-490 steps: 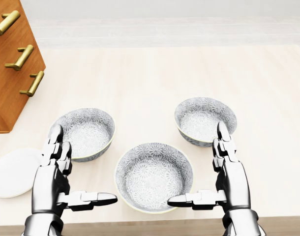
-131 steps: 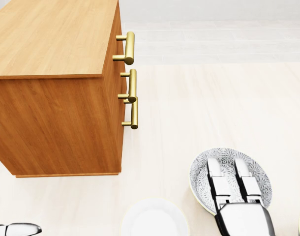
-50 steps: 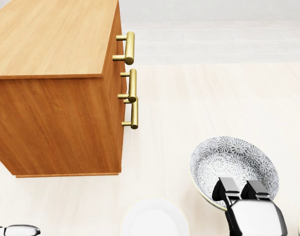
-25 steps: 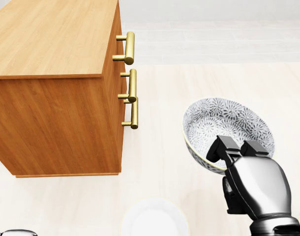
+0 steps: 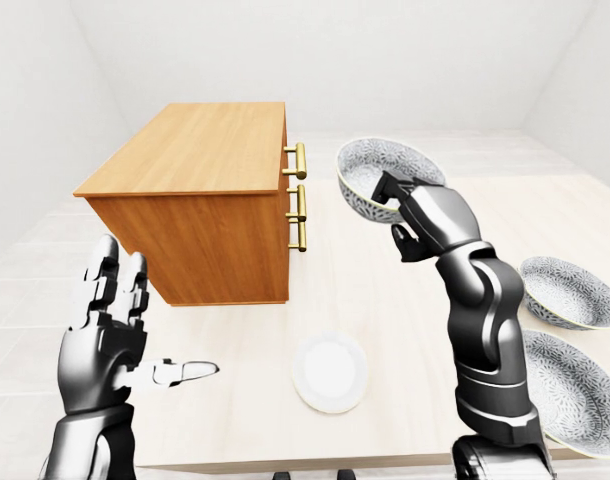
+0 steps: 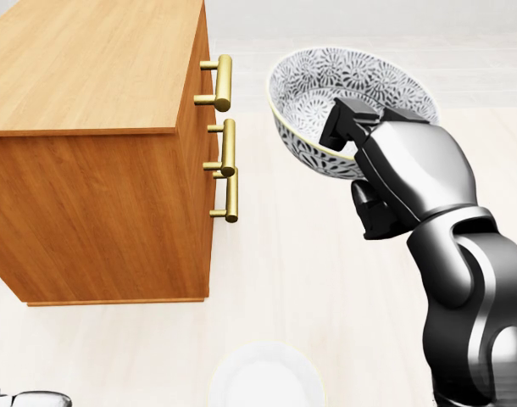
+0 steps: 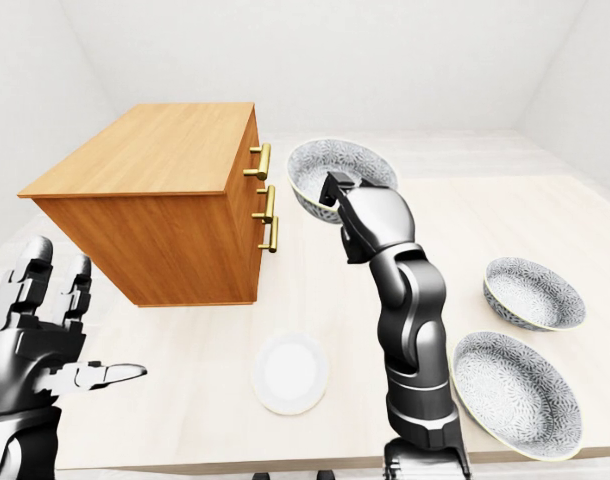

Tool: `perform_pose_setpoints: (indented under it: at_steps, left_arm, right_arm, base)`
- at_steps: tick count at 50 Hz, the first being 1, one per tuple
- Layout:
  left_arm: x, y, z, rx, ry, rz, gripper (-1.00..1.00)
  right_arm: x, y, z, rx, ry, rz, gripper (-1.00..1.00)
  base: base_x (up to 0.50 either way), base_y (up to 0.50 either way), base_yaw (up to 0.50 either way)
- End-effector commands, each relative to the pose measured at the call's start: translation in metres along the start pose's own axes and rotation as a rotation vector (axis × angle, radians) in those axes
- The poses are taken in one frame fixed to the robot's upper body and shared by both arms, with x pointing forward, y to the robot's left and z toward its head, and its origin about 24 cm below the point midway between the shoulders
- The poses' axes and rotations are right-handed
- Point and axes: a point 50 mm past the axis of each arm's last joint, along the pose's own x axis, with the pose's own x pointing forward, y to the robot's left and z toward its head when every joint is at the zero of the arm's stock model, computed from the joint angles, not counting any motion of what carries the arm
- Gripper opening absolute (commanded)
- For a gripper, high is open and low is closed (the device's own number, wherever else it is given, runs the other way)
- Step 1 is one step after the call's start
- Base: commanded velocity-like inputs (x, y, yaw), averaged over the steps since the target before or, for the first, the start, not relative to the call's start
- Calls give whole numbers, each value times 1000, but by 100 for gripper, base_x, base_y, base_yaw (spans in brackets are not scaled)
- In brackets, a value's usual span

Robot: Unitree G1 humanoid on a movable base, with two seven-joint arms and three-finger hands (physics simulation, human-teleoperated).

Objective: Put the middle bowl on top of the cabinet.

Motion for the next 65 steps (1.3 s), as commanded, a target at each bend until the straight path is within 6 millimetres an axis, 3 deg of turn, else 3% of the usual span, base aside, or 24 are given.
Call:
perform_pose_setpoints:
  at_steps: [1, 8, 16, 28, 50, 65]
  left_arm:
    - [4, 1, -8, -8, 27, 2, 100]
    - [5, -1, -7, -2, 21, -1, 100]
    - [0, -5, -17, -15, 75, -15, 100]
    - [-6, -6, 1, 3, 14, -20, 100]
    - [-9, -4, 3, 5, 8, -17, 100]
    - [-12, -4, 1, 7, 26, -28, 100]
  right_arm:
    - [40, -55, 30, -68, -107, -78, -100]
    - [57, -81, 51, -93, -170, -72, -100]
    - [64, -102, 63, -118, -196, -90, -100]
    - [69, -135, 76, -151, -223, -163, -100]
    - [71, -151, 107, -152, -306, -198, -100]
    - [79, -149, 135, -135, -376, -154, -100]
  base:
    - [0, 0, 0]
    - [0, 0, 0]
    - [0, 0, 0]
    - [0, 0, 0]
    - [0, 0, 0]
    - [0, 0, 0]
